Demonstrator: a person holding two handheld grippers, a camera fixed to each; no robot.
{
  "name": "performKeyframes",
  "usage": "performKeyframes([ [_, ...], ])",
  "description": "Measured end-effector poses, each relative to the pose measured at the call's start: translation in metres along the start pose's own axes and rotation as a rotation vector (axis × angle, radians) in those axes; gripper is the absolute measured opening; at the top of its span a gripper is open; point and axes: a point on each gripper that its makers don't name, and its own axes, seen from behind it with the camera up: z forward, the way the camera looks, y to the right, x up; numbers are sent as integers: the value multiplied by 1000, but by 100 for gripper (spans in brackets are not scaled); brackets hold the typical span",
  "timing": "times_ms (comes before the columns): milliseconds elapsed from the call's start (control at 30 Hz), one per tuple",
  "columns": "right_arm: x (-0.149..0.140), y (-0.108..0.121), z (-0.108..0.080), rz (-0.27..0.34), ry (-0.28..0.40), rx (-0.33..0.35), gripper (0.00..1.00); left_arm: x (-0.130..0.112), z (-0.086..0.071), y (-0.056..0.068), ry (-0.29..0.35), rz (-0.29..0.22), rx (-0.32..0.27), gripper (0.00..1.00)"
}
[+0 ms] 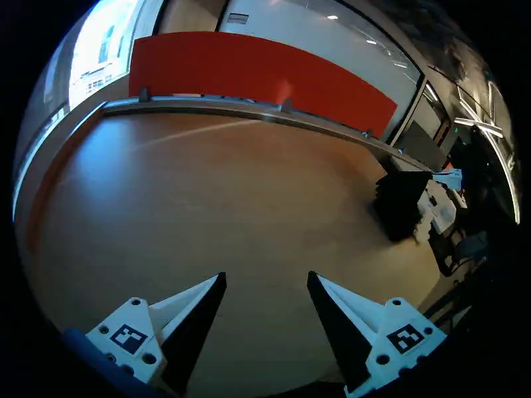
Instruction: Fold towel
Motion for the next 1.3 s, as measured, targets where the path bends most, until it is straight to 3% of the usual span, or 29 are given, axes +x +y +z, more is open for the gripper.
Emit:
performKeyframes([
  [400, -76, 35, 5, 109, -61, -85, 4, -9, 5, 15, -28, 40, -1, 90],
  [800, -142, 21, 25, 244, -104, -96, 4, -14, 5, 22, -45, 55, 8, 90],
  [1000, -158, 16, 33, 304, -106, -104, 4, -15, 4, 21, -48, 60, 14, 90],
  [1300, -171, 10, 45, 345, -119, -105, 4, -16, 4, 19, -55, 62, 21, 90],
])
